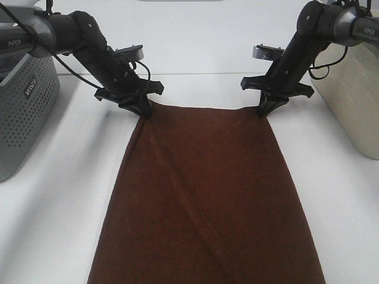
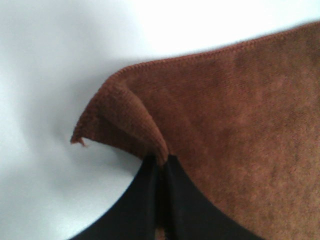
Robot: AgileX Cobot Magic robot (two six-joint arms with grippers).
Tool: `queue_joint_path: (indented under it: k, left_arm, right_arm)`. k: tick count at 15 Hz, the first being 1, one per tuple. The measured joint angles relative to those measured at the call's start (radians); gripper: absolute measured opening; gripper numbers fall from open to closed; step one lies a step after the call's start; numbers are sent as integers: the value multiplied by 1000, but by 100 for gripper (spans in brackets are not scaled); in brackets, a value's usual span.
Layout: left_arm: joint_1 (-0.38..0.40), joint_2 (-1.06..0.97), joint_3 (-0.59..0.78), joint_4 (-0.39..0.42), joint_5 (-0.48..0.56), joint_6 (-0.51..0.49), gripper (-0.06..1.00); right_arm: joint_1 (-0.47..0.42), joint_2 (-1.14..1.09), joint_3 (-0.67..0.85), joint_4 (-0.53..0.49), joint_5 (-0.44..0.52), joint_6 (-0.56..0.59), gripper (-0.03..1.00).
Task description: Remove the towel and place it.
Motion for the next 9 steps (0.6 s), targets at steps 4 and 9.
queue_joint_path:
  k: [4, 9]
  left_arm:
    - [0, 0, -48, 8, -24, 20, 0]
    - [0, 0, -137, 8, -86, 67, 0]
  right_arm:
    - [0, 14, -121, -108, -37, -8, 1]
    - [0, 14, -242, -111, -131, -35, 1]
